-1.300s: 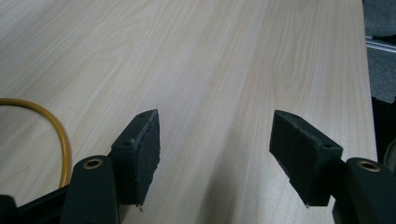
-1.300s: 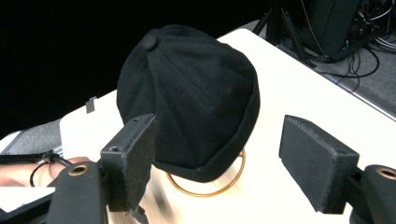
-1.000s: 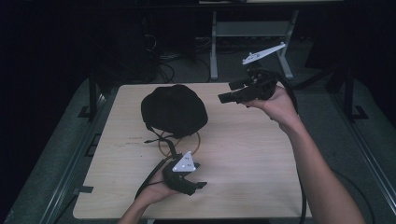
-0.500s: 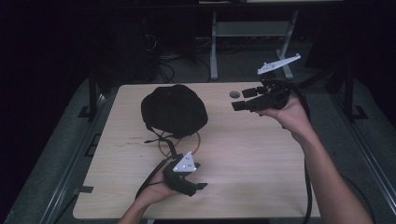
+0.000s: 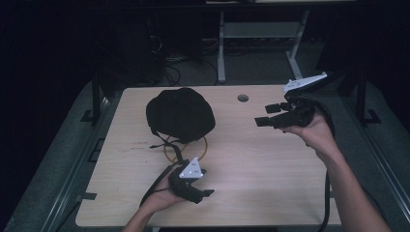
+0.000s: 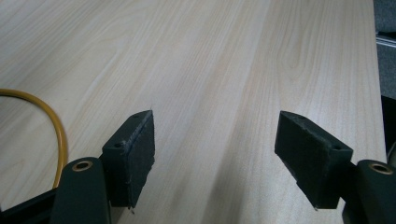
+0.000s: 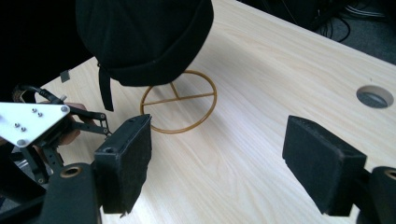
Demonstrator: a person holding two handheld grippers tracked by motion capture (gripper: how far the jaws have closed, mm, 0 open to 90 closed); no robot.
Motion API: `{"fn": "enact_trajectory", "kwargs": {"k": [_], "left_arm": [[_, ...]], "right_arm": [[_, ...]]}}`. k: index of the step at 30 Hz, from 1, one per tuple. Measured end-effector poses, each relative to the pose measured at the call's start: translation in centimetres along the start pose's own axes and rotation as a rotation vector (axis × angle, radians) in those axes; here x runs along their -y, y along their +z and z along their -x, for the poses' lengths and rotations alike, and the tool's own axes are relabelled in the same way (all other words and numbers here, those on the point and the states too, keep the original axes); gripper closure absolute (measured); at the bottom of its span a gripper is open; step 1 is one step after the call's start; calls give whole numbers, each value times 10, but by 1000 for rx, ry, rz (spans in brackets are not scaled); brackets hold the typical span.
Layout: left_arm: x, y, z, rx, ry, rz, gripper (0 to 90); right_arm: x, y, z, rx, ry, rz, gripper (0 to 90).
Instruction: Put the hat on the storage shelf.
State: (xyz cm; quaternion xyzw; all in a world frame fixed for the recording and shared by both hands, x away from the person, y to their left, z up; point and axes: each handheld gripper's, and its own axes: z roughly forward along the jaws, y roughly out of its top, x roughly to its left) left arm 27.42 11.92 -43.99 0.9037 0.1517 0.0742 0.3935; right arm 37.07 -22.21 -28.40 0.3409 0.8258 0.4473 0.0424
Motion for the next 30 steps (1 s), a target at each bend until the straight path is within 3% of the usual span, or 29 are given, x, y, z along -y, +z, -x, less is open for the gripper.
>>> {"fn": "enact_trajectory", "kwargs": {"k": [30], "left_arm": [[1, 1, -1, -7, -6, 18, 279]], "right_arm": [[95, -19, 24, 28, 104, 7, 235]]}}
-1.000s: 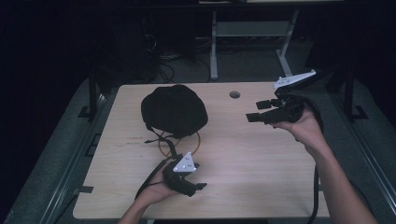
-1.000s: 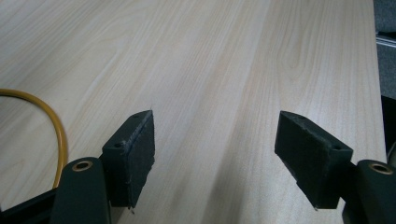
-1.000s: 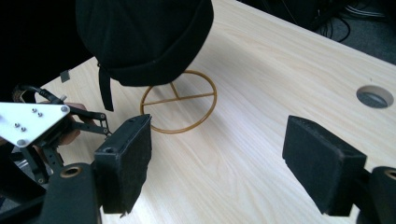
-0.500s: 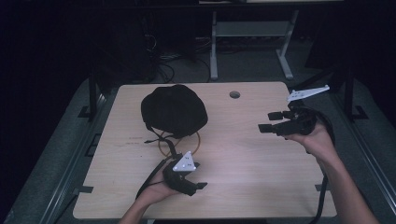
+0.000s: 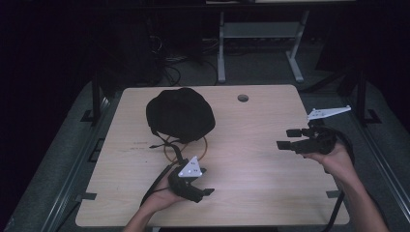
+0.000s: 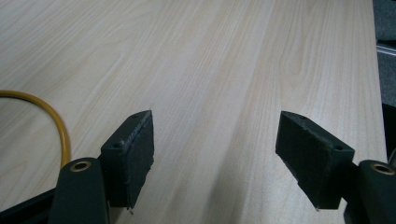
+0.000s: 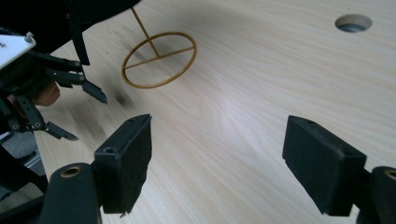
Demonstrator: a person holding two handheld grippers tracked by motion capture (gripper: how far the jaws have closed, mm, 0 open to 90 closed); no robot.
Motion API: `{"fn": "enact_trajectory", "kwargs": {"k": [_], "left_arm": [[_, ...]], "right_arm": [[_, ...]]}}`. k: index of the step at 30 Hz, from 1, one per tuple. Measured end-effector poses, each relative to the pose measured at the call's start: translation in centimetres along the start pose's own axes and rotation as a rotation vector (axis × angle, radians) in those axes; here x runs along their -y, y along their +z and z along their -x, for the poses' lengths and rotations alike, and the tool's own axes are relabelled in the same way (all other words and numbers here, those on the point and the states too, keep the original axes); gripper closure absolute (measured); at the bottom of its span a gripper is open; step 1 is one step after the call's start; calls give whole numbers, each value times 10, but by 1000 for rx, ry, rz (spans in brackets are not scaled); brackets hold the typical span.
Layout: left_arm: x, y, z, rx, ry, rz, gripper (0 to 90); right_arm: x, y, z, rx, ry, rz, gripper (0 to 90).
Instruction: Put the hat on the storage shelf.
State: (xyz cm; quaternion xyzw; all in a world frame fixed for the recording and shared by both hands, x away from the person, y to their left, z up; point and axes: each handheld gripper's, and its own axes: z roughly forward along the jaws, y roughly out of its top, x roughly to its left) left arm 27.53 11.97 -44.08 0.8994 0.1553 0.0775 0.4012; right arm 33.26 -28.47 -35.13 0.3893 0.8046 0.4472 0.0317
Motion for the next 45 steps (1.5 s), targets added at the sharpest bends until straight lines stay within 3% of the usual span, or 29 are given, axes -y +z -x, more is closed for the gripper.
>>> {"fn": "enact_trajectory", "kwargs": {"k": [20, 26, 34, 45], "left_arm": [[1, 0, -2, -4, -7, -1, 279], [0, 0, -1, -5, -15, 16, 279], [1, 0, 0, -2, -8, 3, 279], [0, 1, -1, 0, -10, 12, 279]], "right_arm": [[57, -1, 8, 8, 50, 0, 235], [73, -3, 7, 27, 52, -2, 236], [96, -8, 5, 47, 50, -11, 235], [126, -9, 1, 37, 74, 8, 235]]}}
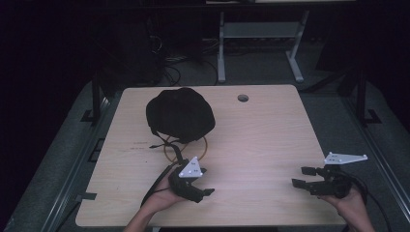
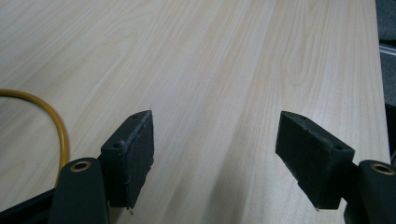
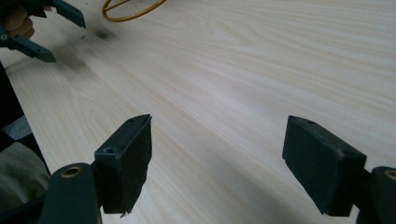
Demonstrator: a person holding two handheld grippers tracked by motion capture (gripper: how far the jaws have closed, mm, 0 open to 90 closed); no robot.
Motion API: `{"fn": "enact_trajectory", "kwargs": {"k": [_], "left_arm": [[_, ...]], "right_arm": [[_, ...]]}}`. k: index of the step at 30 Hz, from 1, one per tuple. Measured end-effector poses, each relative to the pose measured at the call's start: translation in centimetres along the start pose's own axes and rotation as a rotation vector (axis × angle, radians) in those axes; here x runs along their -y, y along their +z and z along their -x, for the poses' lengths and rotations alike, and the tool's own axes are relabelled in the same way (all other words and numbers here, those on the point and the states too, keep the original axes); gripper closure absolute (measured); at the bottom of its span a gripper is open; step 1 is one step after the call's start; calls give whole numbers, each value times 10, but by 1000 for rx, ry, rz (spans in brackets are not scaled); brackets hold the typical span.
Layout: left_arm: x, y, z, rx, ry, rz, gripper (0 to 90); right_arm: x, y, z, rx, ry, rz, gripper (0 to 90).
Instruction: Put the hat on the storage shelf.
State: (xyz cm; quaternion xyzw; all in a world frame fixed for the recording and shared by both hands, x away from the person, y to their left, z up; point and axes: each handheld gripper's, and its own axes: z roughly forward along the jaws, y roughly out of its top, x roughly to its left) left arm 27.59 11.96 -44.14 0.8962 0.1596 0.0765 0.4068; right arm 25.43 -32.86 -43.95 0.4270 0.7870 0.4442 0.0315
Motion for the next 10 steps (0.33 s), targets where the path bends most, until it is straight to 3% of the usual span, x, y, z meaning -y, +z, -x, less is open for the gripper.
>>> {"fn": "enact_trajectory", "kwargs": {"k": [6, 10], "left_arm": [[1, 1, 0, 6, 7, -10, 279], [-1, 1, 0, 12, 5, 0, 278]], "right_arm": [[12, -1, -12, 11, -16, 17, 227], [17, 0, -30, 12, -50, 50, 219]]}}
